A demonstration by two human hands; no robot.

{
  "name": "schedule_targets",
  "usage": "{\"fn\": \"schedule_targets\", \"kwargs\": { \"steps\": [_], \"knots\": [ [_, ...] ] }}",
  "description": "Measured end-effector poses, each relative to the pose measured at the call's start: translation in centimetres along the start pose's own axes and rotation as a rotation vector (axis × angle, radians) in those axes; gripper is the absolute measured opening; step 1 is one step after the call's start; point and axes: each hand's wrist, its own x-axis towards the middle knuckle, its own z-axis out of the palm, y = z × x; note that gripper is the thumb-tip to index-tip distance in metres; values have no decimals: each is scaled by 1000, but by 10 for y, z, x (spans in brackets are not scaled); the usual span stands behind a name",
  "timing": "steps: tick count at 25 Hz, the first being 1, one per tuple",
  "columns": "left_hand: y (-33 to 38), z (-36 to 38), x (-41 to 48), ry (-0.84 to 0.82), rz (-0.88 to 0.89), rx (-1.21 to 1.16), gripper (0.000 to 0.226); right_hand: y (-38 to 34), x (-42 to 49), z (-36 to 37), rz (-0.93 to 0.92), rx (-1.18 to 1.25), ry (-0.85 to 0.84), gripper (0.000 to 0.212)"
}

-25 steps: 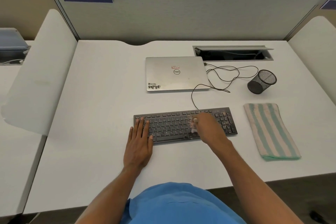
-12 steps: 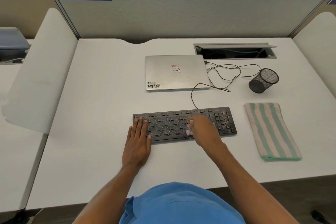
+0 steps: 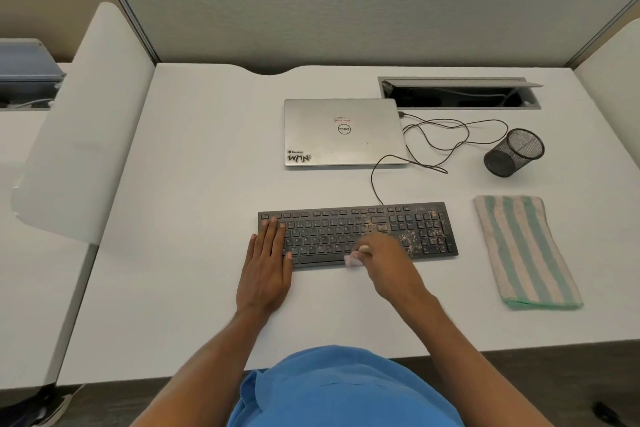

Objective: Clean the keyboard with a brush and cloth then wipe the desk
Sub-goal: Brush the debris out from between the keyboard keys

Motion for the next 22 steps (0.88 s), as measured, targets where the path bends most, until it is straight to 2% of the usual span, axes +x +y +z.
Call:
{"fn": "schedule_targets", "kwargs": {
  "steps": [3,5,9,12,19,22],
  "knots": [
    [0,0,0,1,-1,5,61,22,-1,-15,104,30,97,31],
    [-1,0,0,4,1,8,61,19,-1,-17,90,46,163,40],
    [0,-1,0,-1,-3,6,62,-15,5,-11,42,105,302,43],
    [0,-1,0,-6,-4,10,62,-19,12,-2,33,179,297,46],
    [-1,0,0,-1,-6,5,62,-3,-3,4,115,2,163,37],
    [0,0,0,-2,-6,-5,62,-6,8,-3,115,16,229,43]
  ]
}}
